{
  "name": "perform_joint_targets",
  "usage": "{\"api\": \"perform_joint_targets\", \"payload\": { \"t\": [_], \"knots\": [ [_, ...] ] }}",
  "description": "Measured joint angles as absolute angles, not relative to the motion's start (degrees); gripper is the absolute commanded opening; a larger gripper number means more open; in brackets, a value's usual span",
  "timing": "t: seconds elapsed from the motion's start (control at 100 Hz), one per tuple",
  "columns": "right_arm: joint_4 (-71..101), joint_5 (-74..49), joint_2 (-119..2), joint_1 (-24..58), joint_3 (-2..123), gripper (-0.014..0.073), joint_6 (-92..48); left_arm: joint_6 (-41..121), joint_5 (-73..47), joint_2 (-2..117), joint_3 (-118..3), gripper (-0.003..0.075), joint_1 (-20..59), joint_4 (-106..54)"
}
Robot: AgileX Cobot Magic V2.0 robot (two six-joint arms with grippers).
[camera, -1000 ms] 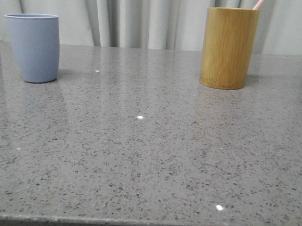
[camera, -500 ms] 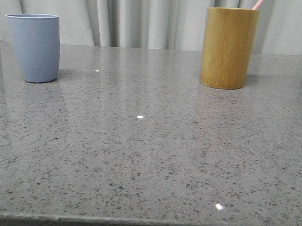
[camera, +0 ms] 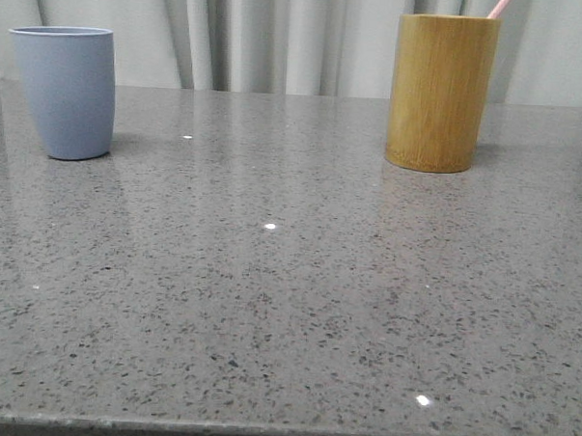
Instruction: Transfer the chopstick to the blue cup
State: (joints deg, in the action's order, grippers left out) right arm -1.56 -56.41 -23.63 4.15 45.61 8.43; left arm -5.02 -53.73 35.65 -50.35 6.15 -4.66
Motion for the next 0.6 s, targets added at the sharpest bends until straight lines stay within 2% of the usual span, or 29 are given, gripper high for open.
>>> {"api": "perform_joint_targets", "payload": {
  "t": [0.19, 0.26, 0.32, 0.36, 0.45, 0.52, 0.54, 0.6],
  "knots": [
    [-1.6, -56.1, -23.6, 4.1, 45.6, -0.0057, 8.4, -5.0, -55.0, 36.3, -50.3, -0.0018, 6.1, -4.7],
    [-1.6, -56.1, -23.6, 4.1, 45.6, -0.0009, 8.4, -5.0, -55.0, 36.3, -50.3, -0.0014, 6.1, -4.7],
    [-1.6, -56.1, -23.6, 4.1, 45.6, 0.0075, 8.4, -4.4, -55.1, 36.3, -50.3, 0.0011, 6.1, -4.7],
    [-1.6, -56.1, -23.6, 4.1, 45.6, 0.0136, 8.4, -4.0, -55.2, 36.3, -50.3, 0.0055, 6.1, -4.7],
    [-1.6, -55.8, -23.6, 4.1, 45.6, 0.0335, 8.4, -3.0, -55.5, 36.3, -50.3, 0.0176, 6.1, -4.7],
    [-1.6, -55.3, -23.6, 4.1, 45.6, 0.0507, 8.3, -2.6, -55.6, 36.3, -50.3, 0.0321, 6.1, -4.8],
    [-1.6, -55.2, -23.6, 4.1, 45.6, 0.0546, 8.3, -2.6, -55.6, 36.3, -50.3, 0.039, 6.1, -4.8],
    [-1.6, -55.0, -23.6, 4.1, 45.6, 0.0625, 8.3, -2.5, -55.6, 36.3, -50.3, 0.0536, 6.1, -4.9]
  ]
}}
